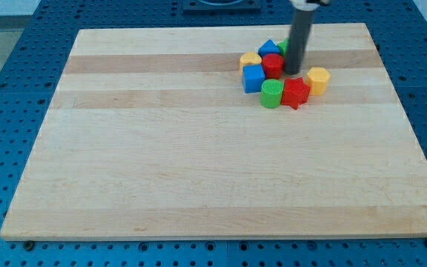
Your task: Separate the blue triangle from the red circle
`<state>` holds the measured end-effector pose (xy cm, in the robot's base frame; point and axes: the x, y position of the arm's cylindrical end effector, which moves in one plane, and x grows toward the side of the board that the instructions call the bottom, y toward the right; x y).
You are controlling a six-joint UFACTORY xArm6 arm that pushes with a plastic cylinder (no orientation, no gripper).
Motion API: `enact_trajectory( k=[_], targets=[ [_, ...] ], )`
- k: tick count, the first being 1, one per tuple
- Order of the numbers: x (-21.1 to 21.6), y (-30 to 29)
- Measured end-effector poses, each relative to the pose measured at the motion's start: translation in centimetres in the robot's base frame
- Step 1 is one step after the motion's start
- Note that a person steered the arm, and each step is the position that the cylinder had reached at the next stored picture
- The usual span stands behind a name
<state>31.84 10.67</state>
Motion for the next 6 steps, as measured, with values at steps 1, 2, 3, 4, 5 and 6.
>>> enact_trajectory(
  k=[1,2,3,4,5,6],
  targets=[
    [0.4,-2.5],
    [3.6,-3.1],
    [0.5,-3.0],
    [-4.8,-3.8],
    [-6.0,-6.3],
    [-6.0,-12.1]
  ],
)
